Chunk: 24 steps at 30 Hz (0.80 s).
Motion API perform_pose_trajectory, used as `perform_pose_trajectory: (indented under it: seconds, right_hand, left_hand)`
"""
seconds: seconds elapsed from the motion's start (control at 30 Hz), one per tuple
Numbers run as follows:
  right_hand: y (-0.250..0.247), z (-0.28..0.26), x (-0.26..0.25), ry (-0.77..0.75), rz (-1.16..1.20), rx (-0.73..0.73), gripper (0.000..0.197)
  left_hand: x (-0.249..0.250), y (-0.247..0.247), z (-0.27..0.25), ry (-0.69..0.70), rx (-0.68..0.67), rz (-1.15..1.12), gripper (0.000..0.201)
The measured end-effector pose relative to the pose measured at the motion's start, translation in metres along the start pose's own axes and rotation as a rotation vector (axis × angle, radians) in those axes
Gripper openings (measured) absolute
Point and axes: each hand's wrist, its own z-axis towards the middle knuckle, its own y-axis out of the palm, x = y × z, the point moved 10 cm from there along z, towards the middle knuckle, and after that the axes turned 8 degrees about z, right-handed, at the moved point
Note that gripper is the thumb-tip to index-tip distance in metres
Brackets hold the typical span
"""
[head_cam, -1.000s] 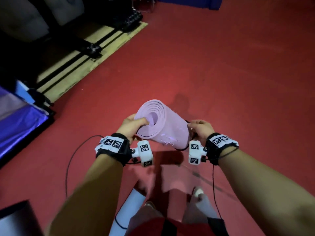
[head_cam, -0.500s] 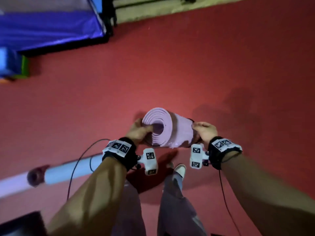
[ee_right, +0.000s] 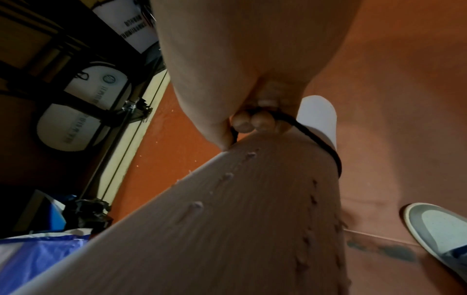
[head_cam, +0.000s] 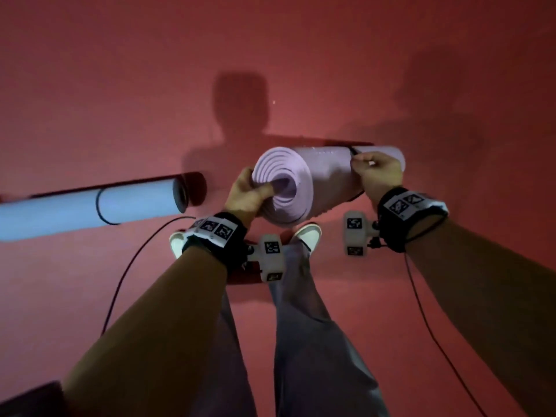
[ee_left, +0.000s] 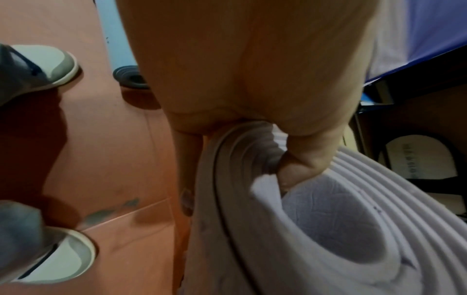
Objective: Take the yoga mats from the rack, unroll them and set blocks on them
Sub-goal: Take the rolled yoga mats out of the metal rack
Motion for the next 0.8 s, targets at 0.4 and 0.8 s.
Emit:
perform_pose_trajectory:
  seconds: [0.4,0.8]
  right_hand:
    - [0.084,0.018,0.067,0.001,-0.167,-0.101,0.018]
    - [0.123,0.005,0.089,0.184,-0.100,-0.153,0.020]
  left_hand:
    - [-0.055,-0.055,0.071,0.019,0.133,0.278,0.065]
    - [-0.089,-0.075,0.074,-0.069,0.219,0.277,0.055]
